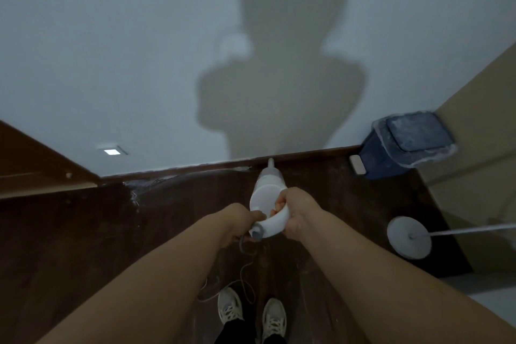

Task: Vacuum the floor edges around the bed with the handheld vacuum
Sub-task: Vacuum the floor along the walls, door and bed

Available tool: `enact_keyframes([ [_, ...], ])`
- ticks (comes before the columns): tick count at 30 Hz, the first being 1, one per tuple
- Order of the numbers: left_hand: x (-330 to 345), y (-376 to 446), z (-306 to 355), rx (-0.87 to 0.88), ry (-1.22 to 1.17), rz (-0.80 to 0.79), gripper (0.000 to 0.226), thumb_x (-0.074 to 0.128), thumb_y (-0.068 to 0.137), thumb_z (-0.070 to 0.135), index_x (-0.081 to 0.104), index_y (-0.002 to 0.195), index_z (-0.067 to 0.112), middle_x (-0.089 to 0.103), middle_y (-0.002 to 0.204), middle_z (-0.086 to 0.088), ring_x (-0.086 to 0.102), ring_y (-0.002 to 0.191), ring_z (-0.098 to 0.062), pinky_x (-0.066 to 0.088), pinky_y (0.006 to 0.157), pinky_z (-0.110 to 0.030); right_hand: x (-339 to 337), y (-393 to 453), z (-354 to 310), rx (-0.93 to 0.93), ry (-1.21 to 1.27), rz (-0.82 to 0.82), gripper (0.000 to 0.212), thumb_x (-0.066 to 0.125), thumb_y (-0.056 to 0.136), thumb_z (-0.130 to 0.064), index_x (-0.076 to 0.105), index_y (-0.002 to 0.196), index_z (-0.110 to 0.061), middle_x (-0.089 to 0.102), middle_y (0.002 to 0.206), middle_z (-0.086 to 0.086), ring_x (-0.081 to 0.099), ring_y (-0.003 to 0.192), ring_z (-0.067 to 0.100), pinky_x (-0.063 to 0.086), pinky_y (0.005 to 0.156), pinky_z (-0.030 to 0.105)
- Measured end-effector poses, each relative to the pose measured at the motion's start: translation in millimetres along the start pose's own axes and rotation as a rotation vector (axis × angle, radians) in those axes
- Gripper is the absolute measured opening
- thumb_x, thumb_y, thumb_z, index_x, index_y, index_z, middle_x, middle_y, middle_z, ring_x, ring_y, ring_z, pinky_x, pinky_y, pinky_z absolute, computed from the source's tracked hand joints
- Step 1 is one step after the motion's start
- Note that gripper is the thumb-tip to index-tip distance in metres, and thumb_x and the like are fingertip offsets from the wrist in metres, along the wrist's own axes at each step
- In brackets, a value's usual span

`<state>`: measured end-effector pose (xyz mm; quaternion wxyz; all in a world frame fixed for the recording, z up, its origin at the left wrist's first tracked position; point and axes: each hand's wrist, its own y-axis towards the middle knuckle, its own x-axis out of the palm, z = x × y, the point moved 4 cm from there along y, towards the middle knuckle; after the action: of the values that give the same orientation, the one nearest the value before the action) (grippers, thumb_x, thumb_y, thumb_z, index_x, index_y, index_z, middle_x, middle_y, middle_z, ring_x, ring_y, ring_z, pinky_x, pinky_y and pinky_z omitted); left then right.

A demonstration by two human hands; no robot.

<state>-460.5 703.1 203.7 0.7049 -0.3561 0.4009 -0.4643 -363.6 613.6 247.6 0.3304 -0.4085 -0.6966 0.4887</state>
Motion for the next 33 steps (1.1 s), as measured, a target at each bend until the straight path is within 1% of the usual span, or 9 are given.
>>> enact_keyframes([
  [3, 4, -1, -4, -0.003, 0.024, 0.013, 0.030, 0.057, 0.092, 0.036, 0.057, 0.093, 0.006, 0.061, 0.087, -0.009, 0.063, 0.081, -0.022, 0.053, 0.084, -0.034, -1, -1, 7, 0.017, -0.008, 0.001, 0.021, 0.050, 0.086, 0.007, 0.052, 0.105, -0.003, 0.045, 0.078, 0.016, 0.043, 0.064, 0.022, 0.045, 0.086, 0.029],
  [6, 1, -4, -7, -0.019, 0.029, 0.028, 0.030, 0.058, 0.092, 0.036, 0.054, 0.086, 0.007, 0.060, 0.083, -0.007, 0.059, 0.076, -0.019, 0.049, 0.081, -0.031, 0, -5, 16, -0.017, 0.073, -0.007, 0.021, 0.049, 0.083, 0.007, 0.050, 0.101, -0.005, 0.048, 0.083, 0.016, 0.048, 0.067, 0.022, 0.049, 0.071, 0.032],
  [10, -13, -8, -6, 0.002, 0.032, 0.027, 0.036, 0.057, 0.092, 0.035, 0.056, 0.107, 0.003, 0.064, 0.096, -0.011, 0.063, 0.094, -0.024, 0.051, 0.091, -0.032, 11, -8, 8, 0.023, 0.022, 0.004, 0.029, 0.053, 0.084, 0.005, 0.047, 0.111, -0.004, 0.045, 0.085, 0.018, 0.047, 0.073, 0.026, 0.045, 0.097, 0.035],
  [13, -30, -5, -9, 0.008, 0.028, 0.011, 0.035, 0.057, 0.093, 0.035, 0.055, 0.104, 0.002, 0.064, 0.107, -0.014, 0.063, 0.106, -0.029, 0.049, 0.098, -0.036, 29, -4, 5, 0.025, -0.037, 0.001, 0.044, 0.055, 0.083, 0.003, 0.046, 0.126, -0.004, 0.049, 0.104, 0.020, 0.047, 0.094, 0.028, 0.042, 0.105, 0.037],
  [17, -58, -5, -29, -0.009, -0.016, 0.003, 0.026, 0.055, 0.094, 0.034, 0.053, 0.089, 0.008, 0.063, 0.104, -0.014, 0.063, 0.106, -0.030, 0.049, 0.101, -0.041, 65, -5, 18, 0.046, -0.052, 0.016, 0.053, 0.054, 0.085, 0.002, 0.039, 0.135, -0.006, 0.045, 0.121, 0.021, 0.040, 0.101, 0.030, 0.036, 0.111, 0.041],
  [22, -101, -3, -58, -0.007, -0.057, -0.008, 0.040, 0.057, 0.093, 0.034, 0.055, 0.109, -0.002, 0.064, 0.109, -0.018, 0.065, 0.104, -0.031, 0.051, 0.098, -0.042, 117, -6, 34, 0.045, -0.048, 0.017, 0.055, 0.055, 0.083, 0.004, 0.040, 0.135, -0.006, 0.045, 0.124, 0.021, 0.041, 0.101, 0.031, 0.037, 0.111, 0.041],
  [27, -154, -9, -93, -0.010, -0.067, -0.014, 0.041, 0.055, 0.094, 0.031, 0.052, 0.117, -0.003, 0.062, 0.112, -0.019, 0.065, 0.103, -0.030, 0.052, 0.096, -0.039, 177, -10, 58, 0.044, 0.035, 0.002, 0.049, 0.054, 0.084, 0.004, 0.044, 0.132, -0.004, 0.048, 0.103, 0.021, 0.047, 0.090, 0.029, 0.043, 0.101, 0.036],
  [30, -180, -12, -110, -0.002, -0.078, -0.006, 0.045, 0.056, 0.094, 0.031, 0.052, 0.121, -0.005, 0.062, 0.114, -0.021, 0.065, 0.103, -0.032, 0.052, 0.096, -0.040, 207, -17, 71, 0.032, 0.083, -0.004, 0.030, 0.054, 0.087, 0.000, 0.047, 0.116, -0.004, 0.045, 0.083, 0.018, 0.050, 0.086, 0.026, 0.045, 0.101, 0.033],
  [33, -198, -18, -124, 0.007, -0.074, -0.014, 0.042, 0.053, 0.096, 0.029, 0.050, 0.121, -0.005, 0.061, 0.116, -0.020, 0.066, 0.100, -0.030, 0.052, 0.089, -0.035, 230, -19, 84, 0.013, 0.113, 0.000, 0.030, 0.053, 0.087, 0.000, 0.047, 0.115, -0.007, 0.049, 0.090, 0.017, 0.052, 0.086, 0.025, 0.048, 0.098, 0.033],
])
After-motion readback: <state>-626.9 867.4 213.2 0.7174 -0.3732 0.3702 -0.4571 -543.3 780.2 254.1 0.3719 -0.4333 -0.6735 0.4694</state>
